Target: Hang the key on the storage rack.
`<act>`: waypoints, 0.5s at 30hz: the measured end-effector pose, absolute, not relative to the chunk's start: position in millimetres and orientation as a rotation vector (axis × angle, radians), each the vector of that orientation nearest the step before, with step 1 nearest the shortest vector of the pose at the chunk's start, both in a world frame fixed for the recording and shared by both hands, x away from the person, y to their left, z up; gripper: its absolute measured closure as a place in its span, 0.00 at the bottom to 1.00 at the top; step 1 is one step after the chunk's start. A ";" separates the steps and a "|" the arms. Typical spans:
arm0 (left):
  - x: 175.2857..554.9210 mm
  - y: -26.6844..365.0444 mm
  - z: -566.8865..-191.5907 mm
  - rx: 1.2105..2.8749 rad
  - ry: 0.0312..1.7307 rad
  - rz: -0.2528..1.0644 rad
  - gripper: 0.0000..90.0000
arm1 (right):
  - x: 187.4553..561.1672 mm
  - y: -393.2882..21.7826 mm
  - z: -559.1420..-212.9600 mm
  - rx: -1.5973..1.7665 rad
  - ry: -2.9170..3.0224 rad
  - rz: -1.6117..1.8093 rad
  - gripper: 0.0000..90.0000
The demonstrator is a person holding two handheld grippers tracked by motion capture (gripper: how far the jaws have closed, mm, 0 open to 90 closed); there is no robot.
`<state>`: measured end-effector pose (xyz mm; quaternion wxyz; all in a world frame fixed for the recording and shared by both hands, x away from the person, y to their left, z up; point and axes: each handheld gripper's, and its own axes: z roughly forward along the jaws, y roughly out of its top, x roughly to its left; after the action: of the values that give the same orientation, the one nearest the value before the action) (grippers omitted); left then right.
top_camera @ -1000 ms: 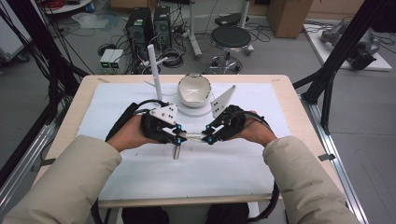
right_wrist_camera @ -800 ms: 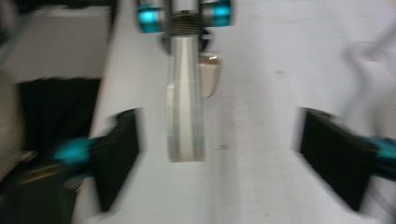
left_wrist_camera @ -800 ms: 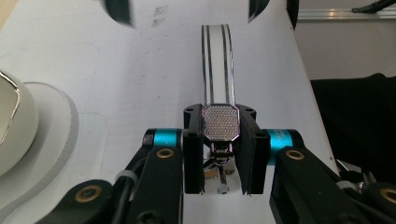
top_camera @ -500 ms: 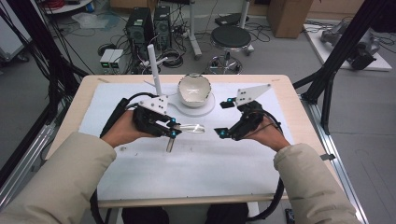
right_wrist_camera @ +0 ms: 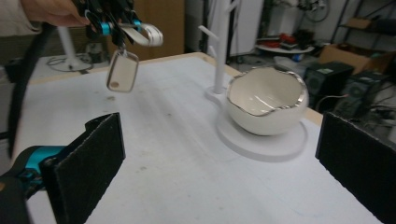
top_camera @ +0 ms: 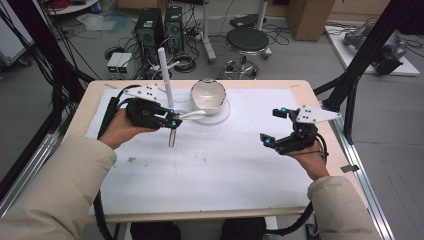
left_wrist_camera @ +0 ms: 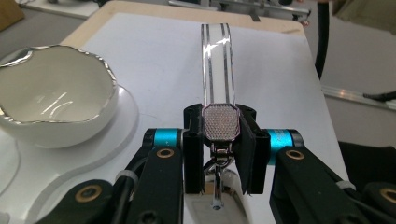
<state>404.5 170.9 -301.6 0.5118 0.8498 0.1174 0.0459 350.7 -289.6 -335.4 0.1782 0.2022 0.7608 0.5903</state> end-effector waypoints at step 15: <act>431.8 209.5 -310.1 1.902 0.459 0.153 0.83 | 327.3 -329.5 -384.2 0.721 1.931 1.693 0.00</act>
<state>431.8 209.5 -310.1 0.5562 0.8054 0.1943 0.0648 327.3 -329.5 -384.2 0.2351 0.2627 0.7037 0.6169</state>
